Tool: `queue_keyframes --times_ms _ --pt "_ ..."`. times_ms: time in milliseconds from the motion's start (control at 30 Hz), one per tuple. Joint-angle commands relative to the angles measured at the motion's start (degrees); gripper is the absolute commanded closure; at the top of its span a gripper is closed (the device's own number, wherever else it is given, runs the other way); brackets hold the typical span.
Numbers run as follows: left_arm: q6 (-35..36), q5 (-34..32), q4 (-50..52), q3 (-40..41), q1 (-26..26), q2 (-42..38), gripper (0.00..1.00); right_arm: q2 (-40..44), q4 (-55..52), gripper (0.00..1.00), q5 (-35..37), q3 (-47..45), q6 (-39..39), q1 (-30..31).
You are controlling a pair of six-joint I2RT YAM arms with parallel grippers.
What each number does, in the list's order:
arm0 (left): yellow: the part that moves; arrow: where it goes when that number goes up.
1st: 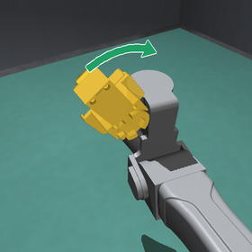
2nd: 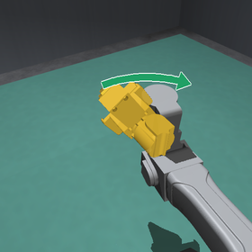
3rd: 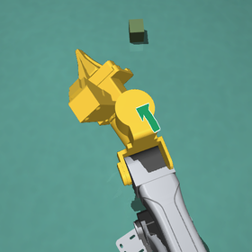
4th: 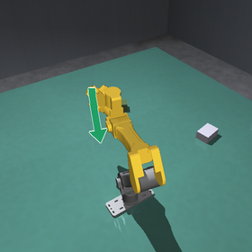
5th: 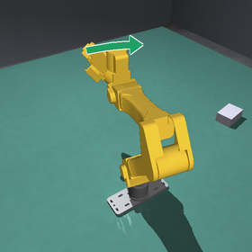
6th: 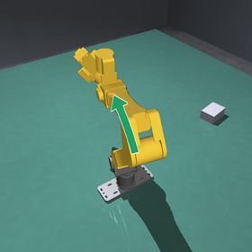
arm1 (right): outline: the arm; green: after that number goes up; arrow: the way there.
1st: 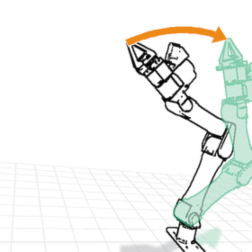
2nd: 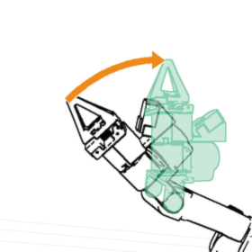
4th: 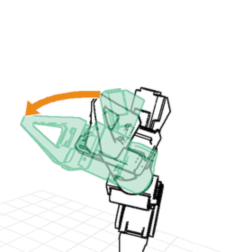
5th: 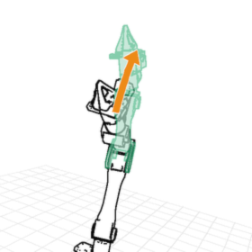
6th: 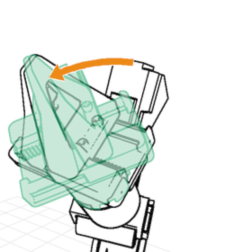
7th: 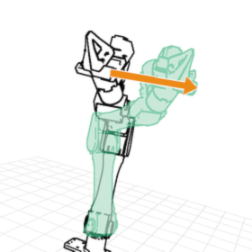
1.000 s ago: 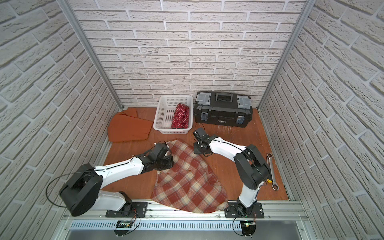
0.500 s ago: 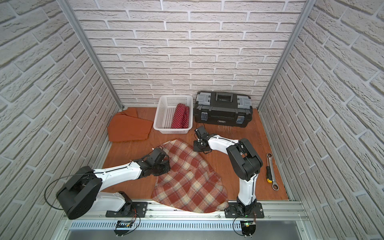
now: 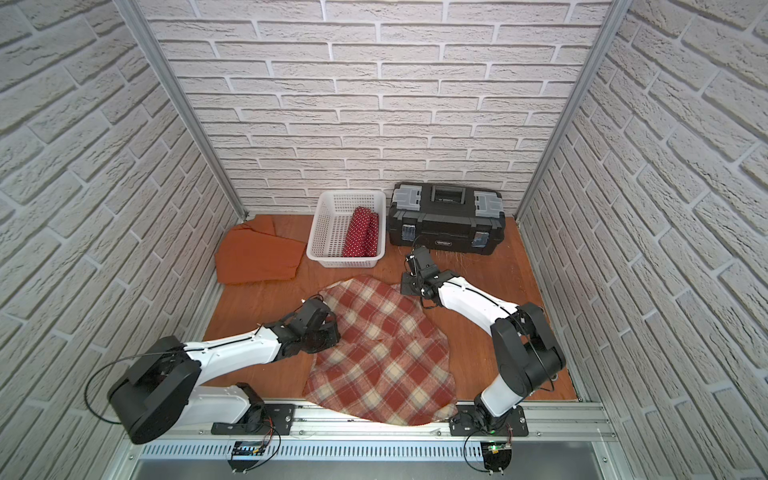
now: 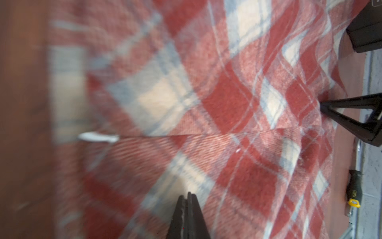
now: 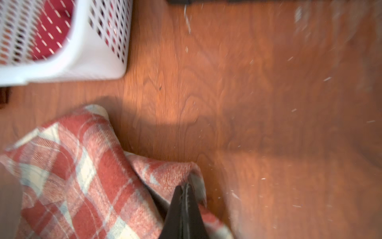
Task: Roll up the skirts
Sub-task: Flatten out the skirt at the center of the board, then fold the skirt at the center of the board.
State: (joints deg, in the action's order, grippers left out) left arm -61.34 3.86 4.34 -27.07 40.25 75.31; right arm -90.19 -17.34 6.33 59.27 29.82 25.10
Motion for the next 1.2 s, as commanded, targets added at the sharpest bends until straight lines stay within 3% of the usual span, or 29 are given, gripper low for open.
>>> queue_keyframes --times_ms 0,167,533,633,1000,1067,1167 --pt "0.9 -1.5 5.7 1.8 -0.1 0.2 1.0 2.1 -2.0 0.98 6.3 1.0 -2.6 -1.4" --pt "3.3 -0.6 4.9 -0.7 -0.1 2.8 1.0 5.4 -4.8 0.98 15.7 2.6 -5.8 -2.9" --pt "5.6 1.3 3.6 -4.2 0.0 4.9 1.0 9.1 -6.0 0.98 24.9 3.2 -5.2 -9.0" --pt "6.7 1.0 3.0 -5.5 -0.3 6.5 1.0 7.2 0.2 0.98 25.6 1.7 -6.6 -11.3" --pt "11.1 1.9 2.2 -8.4 -4.2 9.5 1.0 -4.5 6.8 0.98 14.9 11.7 -10.6 -13.0" --pt "11.7 1.6 3.0 -8.6 -4.8 8.5 1.0 -7.9 4.2 0.88 13.2 15.0 -11.8 -13.1" --pt "12.6 0.0 5.8 -9.1 -5.6 5.6 0.98 -10.5 -5.5 0.68 18.4 19.7 -8.4 -13.1"
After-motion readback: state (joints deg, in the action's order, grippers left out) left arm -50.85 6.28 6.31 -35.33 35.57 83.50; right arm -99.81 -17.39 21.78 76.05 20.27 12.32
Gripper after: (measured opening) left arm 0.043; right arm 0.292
